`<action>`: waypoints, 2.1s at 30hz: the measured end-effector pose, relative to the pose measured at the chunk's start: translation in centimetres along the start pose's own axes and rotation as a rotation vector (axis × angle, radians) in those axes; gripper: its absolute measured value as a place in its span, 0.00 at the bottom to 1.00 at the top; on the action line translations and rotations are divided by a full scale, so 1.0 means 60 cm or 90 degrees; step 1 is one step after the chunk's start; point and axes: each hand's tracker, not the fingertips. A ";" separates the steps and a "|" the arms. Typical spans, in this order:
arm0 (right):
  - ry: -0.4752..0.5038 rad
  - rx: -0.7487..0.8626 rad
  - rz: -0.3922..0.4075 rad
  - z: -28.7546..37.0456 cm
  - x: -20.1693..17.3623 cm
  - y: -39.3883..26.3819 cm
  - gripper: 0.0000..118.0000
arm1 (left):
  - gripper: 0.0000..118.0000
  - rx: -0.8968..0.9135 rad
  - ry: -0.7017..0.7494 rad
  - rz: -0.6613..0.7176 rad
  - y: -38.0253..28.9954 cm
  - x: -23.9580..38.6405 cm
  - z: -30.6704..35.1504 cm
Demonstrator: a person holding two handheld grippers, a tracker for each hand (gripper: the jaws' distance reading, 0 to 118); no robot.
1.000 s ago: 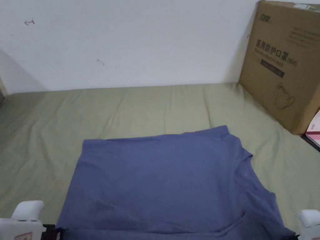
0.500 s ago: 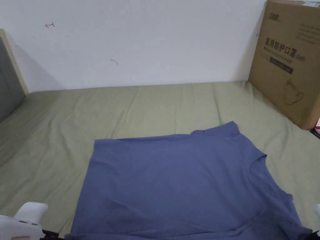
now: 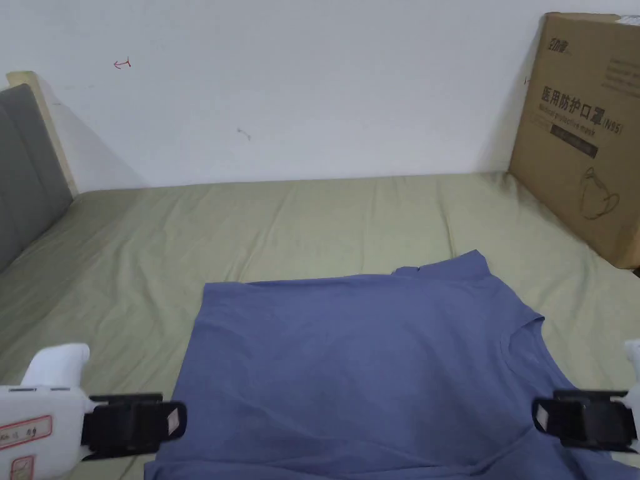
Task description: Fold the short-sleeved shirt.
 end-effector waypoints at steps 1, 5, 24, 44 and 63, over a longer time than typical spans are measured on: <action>0.026 0.065 -0.003 0.007 -0.008 0.006 0.85 | 0.72 0.051 0.006 -0.015 0.007 0.020 0.008; 0.068 0.284 0.006 0.021 -0.071 0.023 0.35 | 0.27 0.293 0.001 -0.059 0.016 0.104 0.025; -0.013 0.348 0.075 -0.043 -0.138 0.037 0.00 | 0.00 0.035 0.103 -0.040 0.090 0.084 -0.084; 0.007 0.201 0.008 -0.077 -0.080 -0.020 0.00 | 0.06 -0.258 0.084 -0.003 -0.085 -0.083 -0.225; -0.138 -0.417 -0.069 -0.203 0.179 -0.118 0.90 | 0.05 -0.230 0.104 -0.046 -0.081 -0.036 -0.172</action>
